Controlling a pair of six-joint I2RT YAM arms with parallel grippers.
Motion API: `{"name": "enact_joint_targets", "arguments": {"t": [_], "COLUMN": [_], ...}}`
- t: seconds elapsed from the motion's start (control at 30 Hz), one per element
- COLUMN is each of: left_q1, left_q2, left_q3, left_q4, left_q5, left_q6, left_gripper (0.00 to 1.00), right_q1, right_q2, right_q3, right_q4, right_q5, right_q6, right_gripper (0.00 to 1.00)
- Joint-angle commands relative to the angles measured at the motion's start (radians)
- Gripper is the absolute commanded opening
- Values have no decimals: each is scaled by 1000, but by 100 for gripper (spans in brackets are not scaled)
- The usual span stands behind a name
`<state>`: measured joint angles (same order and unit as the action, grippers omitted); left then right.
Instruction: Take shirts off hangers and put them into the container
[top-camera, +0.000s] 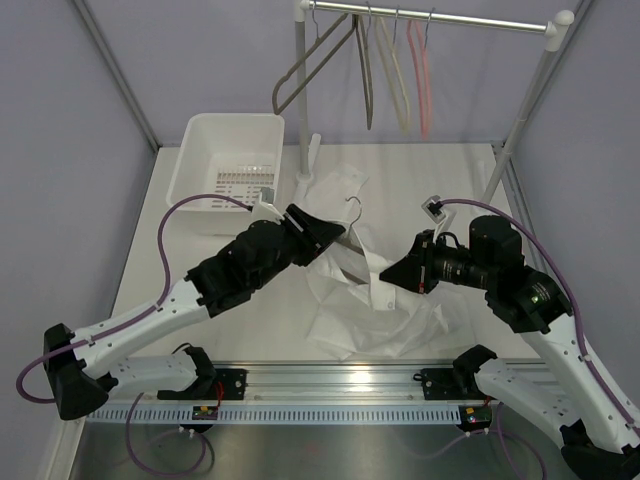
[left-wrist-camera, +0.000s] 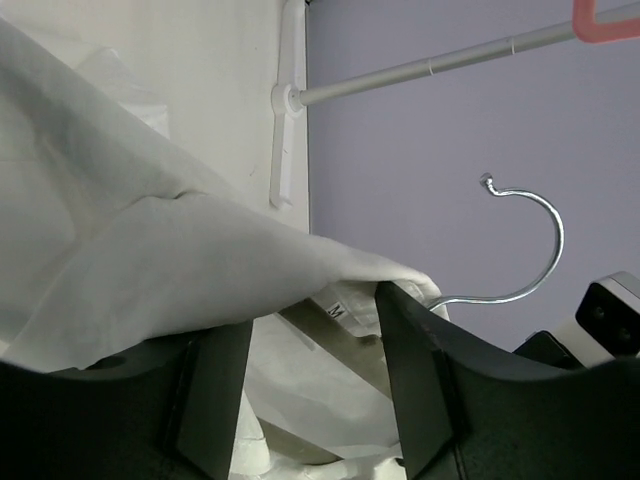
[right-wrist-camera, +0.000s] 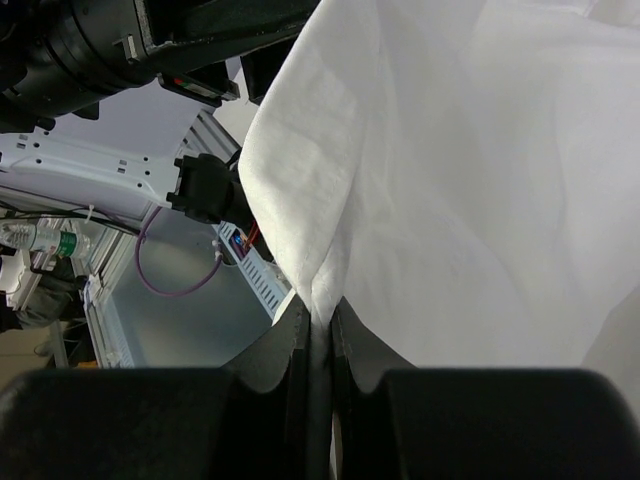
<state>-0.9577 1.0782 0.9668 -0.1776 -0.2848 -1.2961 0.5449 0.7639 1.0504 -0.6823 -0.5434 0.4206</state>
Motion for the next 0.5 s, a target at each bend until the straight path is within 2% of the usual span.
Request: {"name": "enact_joint_targets", "arguments": {"t": [0.0, 0.07, 0.1, 0.17, 0.2, 0.33, 0.37, 0.4, 0.47], "left_q1": [0, 0, 0, 0, 0, 0, 0, 0, 0], "left_q2": [2, -1, -1, -1, -1, 0, 2, 0, -9], "left_q3": [32, 27, 27, 27, 29, 39, 44, 49, 61], "left_q4": [58, 70, 70, 73, 73, 93, 92, 89, 78], "left_q5": [-60, -60, -60, -59, -59, -44, -42, -40, -43], "left_q6": [-3, 0, 0, 3, 4, 41, 50, 58, 86], "left_gripper": [46, 32, 16, 3, 0, 0, 0, 0, 0], "right_q1": [26, 29, 29, 30, 33, 38, 38, 38, 38], "right_q2": [-23, -26, -26, -23, -21, -12, -8, -11, -18], "right_q3": [13, 10, 7, 2, -1, 2, 6, 11, 20], "right_q4": [38, 35, 33, 30, 32, 18, 9, 1, -20], "right_q5": [-64, -58, -55, -47, -47, -24, -17, -3, 17], "right_q6": [-28, -37, -40, -48, -48, -62, -68, -69, -86], "right_gripper": [0, 0, 0, 0, 0, 0, 16, 26, 38]}}
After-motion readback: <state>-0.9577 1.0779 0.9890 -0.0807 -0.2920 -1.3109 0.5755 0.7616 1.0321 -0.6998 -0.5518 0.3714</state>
